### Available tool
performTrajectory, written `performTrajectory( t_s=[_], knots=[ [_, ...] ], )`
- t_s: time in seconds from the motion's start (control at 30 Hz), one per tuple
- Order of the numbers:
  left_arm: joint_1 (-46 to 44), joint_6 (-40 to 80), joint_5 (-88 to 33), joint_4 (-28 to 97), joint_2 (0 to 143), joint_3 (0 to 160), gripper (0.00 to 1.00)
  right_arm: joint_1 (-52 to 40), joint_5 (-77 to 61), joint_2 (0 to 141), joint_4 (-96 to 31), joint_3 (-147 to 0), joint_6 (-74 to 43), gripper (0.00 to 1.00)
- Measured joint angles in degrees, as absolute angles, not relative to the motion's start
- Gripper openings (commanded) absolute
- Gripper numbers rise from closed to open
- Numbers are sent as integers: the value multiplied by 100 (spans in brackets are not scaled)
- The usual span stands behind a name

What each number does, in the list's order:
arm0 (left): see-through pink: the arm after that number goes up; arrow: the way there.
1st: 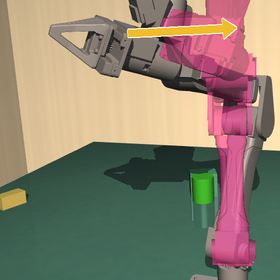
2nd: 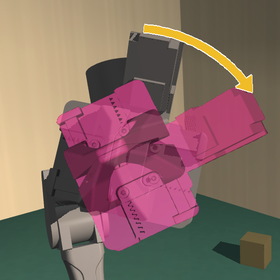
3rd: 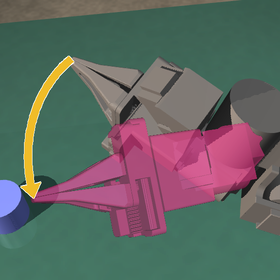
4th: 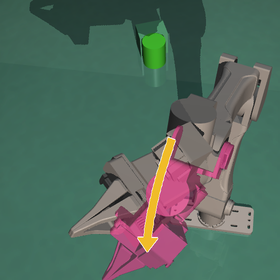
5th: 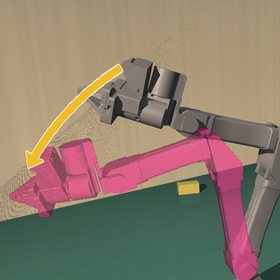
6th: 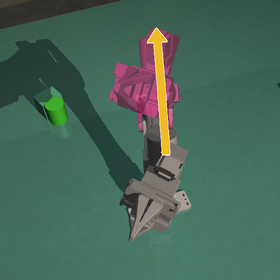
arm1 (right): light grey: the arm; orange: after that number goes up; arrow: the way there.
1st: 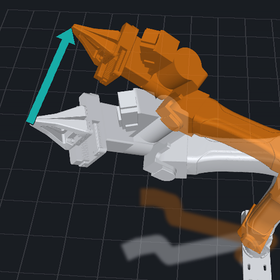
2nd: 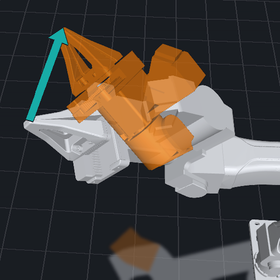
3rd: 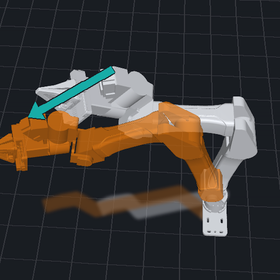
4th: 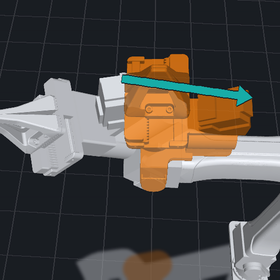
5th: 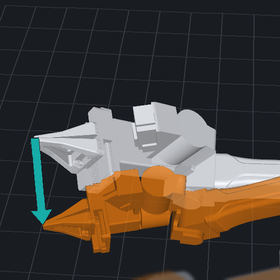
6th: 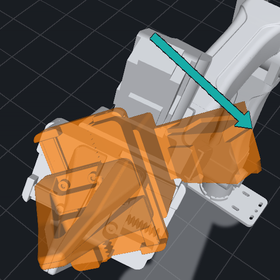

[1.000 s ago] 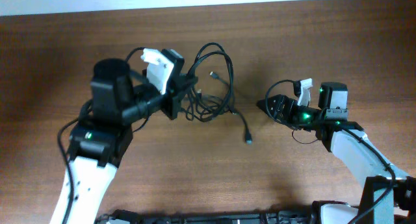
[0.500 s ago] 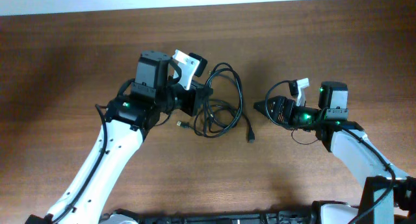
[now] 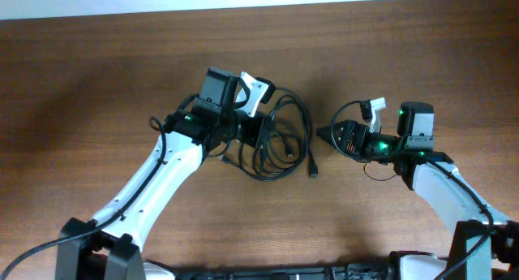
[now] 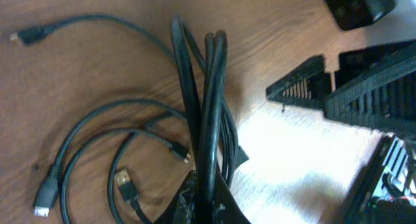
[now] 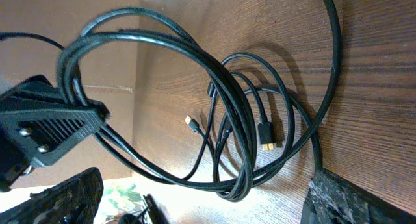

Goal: Untangle cables

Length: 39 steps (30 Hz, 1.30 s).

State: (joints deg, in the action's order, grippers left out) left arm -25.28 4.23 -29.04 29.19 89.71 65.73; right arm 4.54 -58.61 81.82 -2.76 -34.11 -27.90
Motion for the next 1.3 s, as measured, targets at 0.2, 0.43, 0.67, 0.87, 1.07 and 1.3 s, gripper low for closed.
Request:
performTrajectory(
  t_s=[0.2,0.43,0.67,0.87,1.07,1.3],
  knots=[
    [-2882,438,-4040,2596,8973,6573,1,454,-5861,8182,-276,-3411,-2792,99],
    [-2950,436,-2703,2932,8976,6578,26,454,-5830,8182,-274,-3411,-2790,99],
    [-3138,456,-2241,2932,9150,6578,99,454,-5749,8182,-399,-3411,-2792,99],
    [-2893,438,-1752,2939,8879,6810,99,454,-5747,8182,-412,-3411,-2794,99],
    [-2729,436,-631,2980,7948,6967,94,454,-5725,8182,-427,-3411,-2790,99],
    [-2729,429,-716,3306,8084,6965,85,454,-5693,8182,-309,-3409,-2867,98]
  ],
)
